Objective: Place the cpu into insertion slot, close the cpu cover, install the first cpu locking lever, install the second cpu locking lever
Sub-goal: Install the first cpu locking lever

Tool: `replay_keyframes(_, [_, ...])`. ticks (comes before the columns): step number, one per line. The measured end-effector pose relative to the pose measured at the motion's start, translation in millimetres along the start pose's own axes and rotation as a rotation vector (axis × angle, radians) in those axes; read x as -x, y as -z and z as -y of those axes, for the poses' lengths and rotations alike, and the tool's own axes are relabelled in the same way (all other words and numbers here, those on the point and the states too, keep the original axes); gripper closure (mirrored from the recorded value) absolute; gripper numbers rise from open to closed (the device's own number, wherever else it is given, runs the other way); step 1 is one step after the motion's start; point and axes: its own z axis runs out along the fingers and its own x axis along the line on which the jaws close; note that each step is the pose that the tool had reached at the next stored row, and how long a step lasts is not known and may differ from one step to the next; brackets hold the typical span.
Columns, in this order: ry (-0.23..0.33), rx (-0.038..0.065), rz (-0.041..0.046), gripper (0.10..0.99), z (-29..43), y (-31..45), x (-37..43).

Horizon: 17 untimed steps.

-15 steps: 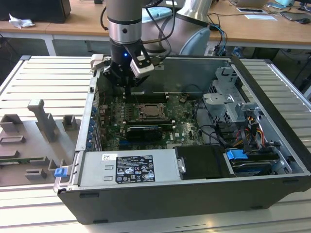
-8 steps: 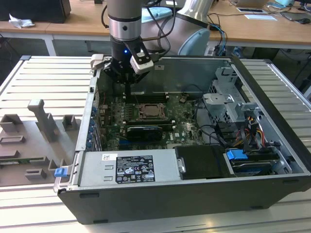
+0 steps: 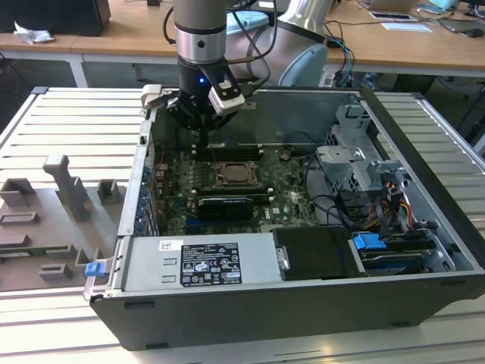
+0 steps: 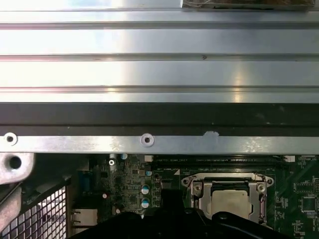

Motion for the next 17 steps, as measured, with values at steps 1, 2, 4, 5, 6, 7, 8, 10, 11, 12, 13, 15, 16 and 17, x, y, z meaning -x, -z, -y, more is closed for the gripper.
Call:
replay_keyframes(1, [0.0,0.0,0.0,0.98,0.0,0.0,1.9])
replay_keyframes(2, [0.0,0.0,0.0,0.98,0.0,-0.1,3.9])
replay_keyframes(4, [0.0,0.0,0.0,0.98,-0.1,-0.4,7.1])
replay_keyframes(5, [0.0,0.0,0.0002,0.98,-0.2,-0.8,10.2])
replay_keyframes(6, [0.0,0.0,0.0001,0.98,-0.3,-1.0,13.2])
replay_keyframes(7, [0.0,0.0,0.0,0.98,-0.5,-1.4,18.0])
replay_keyframes(8, [0.0,0.0,0.0,0.98,-0.5,-1.7,20.3])
replay_keyframes(10, [0.0,0.0,0.0,0.98,-0.6,-2.6,26.4])
replay_keyframes(11, [0.0,0.0,0.0,0.98,-0.6,-3.1,29.5])
replay_keyframes(12, [0.0,0.0,0.0,0.98,-0.7,-3.9,35.1])
replay_keyframes(13, [0.0,0.0,0.0001,0.98,-0.7,-4.5,39.4])
replay_keyframes(15, [0.0,0.017,-0.0002,0.98,-0.7,-4.9,42.1])
replay_keyframes(16, [0.0,0.041,-0.0003,0.98,-0.1,-5.2,42.2])
replay_keyframes(17, [0.0,0.052,-0.0003,0.98,0.7,-5.4,42.2])
